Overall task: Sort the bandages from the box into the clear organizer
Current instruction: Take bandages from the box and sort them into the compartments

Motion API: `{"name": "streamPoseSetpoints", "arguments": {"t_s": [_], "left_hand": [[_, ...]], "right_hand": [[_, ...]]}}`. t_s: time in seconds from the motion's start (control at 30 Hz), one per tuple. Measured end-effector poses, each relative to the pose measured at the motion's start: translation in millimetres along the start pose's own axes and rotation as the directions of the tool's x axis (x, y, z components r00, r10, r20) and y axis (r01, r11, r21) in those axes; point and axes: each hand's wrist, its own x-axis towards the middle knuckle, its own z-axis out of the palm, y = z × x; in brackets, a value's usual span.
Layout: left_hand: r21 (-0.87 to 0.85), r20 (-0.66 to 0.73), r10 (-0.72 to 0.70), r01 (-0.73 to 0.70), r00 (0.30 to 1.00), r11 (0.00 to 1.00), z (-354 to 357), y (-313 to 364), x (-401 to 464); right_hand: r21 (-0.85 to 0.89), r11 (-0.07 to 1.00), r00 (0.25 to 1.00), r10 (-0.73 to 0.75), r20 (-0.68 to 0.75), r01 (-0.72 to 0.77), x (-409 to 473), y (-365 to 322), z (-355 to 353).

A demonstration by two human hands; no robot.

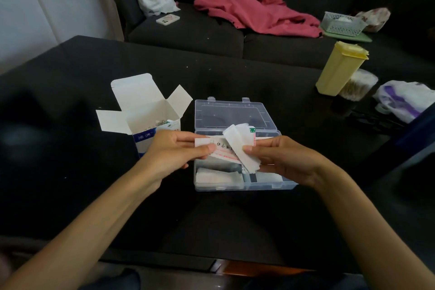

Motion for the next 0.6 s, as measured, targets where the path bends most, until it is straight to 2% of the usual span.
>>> {"name": "streamPoseSetpoints", "arguments": {"t_s": [0.17,0.27,0.4,0.5,0.6], "left_hand": [[0.054,0.039,0.051,-0.053,0.998,0.997,-3.7,-3.4,1.3],[0.241,0.101,0.073,-0.095,0.992,0.966,-4.4,-7.9,1.3],[0.638,0.066,0.176,-0.177,0.982,0.750,4.5,-18.0,-0.2],[0.758,0.031,0.268,-0.197,0.963,0.621,8.5,-17.5,-3.2],[0.825,0.052,0.263,-0.190,0.963,0.533,9.2,-17.0,-2.5]], "right_hand": [[-0.080,0.997,0.994,-0.007,-0.106,-0.001,-1.9,-0.7,-9.7],[-0.068,0.997,0.975,-0.035,-0.221,0.021,-3.3,0.4,-19.0],[-0.063,0.997,0.967,-0.051,-0.248,0.037,-2.8,1.3,-19.3],[-0.076,0.996,0.973,-0.061,-0.225,0.045,-2.0,1.1,-16.4],[-0.064,0.997,0.987,-0.046,-0.153,0.037,-2.9,0.2,-15.2]]}}
